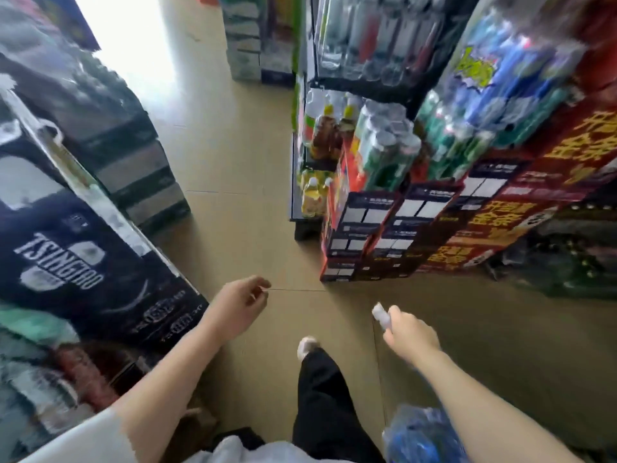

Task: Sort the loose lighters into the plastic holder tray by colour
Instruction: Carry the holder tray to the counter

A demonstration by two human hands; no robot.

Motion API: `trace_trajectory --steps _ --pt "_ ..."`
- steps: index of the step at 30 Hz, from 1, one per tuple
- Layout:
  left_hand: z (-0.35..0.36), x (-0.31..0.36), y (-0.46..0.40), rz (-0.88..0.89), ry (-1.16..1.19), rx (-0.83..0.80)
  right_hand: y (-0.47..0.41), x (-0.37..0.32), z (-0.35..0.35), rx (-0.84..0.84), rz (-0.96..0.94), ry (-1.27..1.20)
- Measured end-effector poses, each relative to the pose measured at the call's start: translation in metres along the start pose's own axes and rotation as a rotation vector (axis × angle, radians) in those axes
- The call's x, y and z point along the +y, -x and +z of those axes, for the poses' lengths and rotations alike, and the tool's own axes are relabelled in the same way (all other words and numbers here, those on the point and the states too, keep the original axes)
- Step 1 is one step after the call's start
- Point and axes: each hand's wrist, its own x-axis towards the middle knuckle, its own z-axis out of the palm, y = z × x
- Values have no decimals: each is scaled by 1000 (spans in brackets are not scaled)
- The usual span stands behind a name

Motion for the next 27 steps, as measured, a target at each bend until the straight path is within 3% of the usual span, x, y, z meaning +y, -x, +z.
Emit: trace_trajectory --steps 6,15,19,27 --pt "-46 -14 -120 -166 63 139 -128 -72 -113 62 -312 160" --pt "-130 -106 -263 -505 71 240 -315 -258 -225 88 -674 7" --pt "-179 -156 -340 -554 59 270 -402 -346 -260 48 -716 -3" --pt "-328 -202 -518 -518 25 295 -564 -461 -342 11 -603 108"
